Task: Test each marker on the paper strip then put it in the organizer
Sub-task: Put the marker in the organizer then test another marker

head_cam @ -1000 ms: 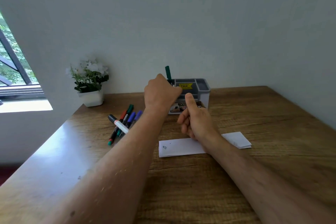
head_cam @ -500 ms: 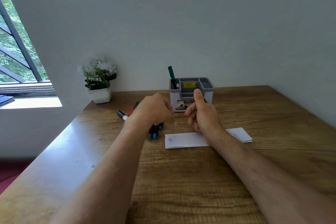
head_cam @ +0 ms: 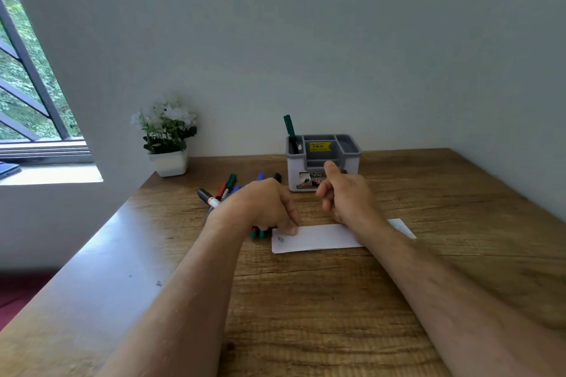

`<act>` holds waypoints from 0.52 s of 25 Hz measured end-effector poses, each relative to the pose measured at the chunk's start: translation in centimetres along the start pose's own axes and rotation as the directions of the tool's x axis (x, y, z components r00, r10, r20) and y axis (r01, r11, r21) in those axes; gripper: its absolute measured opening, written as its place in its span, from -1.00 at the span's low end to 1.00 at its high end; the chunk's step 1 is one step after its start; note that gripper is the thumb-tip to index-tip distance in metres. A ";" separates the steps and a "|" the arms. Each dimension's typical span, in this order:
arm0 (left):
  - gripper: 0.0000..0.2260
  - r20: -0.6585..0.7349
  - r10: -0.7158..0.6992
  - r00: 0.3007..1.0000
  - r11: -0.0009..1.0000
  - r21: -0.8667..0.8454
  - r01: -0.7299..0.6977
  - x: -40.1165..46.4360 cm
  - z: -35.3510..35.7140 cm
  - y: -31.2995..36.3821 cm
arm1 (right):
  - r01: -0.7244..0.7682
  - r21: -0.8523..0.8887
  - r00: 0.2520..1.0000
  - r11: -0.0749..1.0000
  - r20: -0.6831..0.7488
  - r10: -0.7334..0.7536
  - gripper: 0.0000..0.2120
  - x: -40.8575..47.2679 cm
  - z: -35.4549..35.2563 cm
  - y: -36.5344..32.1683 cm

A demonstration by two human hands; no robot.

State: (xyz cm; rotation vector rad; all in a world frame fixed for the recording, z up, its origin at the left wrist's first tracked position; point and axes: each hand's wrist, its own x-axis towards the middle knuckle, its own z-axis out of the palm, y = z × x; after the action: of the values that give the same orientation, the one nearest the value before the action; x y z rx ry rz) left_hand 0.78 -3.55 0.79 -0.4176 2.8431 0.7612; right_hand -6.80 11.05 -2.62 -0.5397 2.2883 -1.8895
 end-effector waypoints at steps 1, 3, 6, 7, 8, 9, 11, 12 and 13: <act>-0.91 -0.096 -0.010 0.995 0.999 -0.036 0.007 0.1 -0.1 -0.1 | -0.008 0.016 1.000 1.000 0.003 0.008 -0.43 0.0 -0.1 0.2; -0.93 -0.363 -0.067 0.929 0.992 -0.122 0.024 0.5 -0.2 -0.5 | -0.013 0.057 1.000 0.998 0.001 0.013 -0.45 0.1 -0.3 0.1; -0.94 -0.570 -0.129 0.811 0.990 -0.120 0.072 1.4 0.0 -1.2 | -0.005 0.094 0.999 0.996 -0.036 0.008 -0.47 0.1 -0.5 -0.2; -0.91 -0.580 -0.139 0.803 0.990 -0.101 0.099 1.6 0.1 -1.2 | 0.004 0.107 0.999 0.994 -0.043 0.000 -0.48 0.0 -0.4 -0.2; -0.87 -0.577 -0.143 0.804 0.990 -0.074 0.122 1.7 0.3 -1.2 | 0.017 0.118 0.999 0.993 -0.047 -0.012 -0.48 -0.1 -0.4 -0.3; -0.85 -0.570 -0.139 0.810 0.989 -0.039 0.141 1.9 0.5 -1.1 | 0.032 0.120 0.998 0.992 -0.053 -0.026 -0.48 -0.1 -0.3 -0.4; -0.80 -0.551 -0.141 0.823 0.983 0.022 0.183 2.2 0.8 -0.9 | 0.063 0.096 0.996 0.993 -0.068 -0.056 -0.48 -0.1 -0.3 -0.4; -0.77 -0.539 -0.147 0.829 0.979 0.041 0.200 2.4 1.0 -0.8 | 0.074 0.083 0.995 0.994 -0.074 -0.067 -0.48 -0.1 -0.2 -0.4; -0.73 -0.528 -0.151 0.835 0.975 0.057 0.213 2.6 1.1 -0.7 | 0.081 0.074 0.994 0.994 -0.079 -0.075 -0.48 -0.1 -0.2 -0.3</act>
State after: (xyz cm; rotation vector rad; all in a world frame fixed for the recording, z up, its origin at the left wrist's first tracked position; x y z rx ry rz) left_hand -1.36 -4.19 -1.05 -1.0017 3.2451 0.4989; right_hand -6.70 11.21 -2.26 -0.5645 2.2605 -2.0590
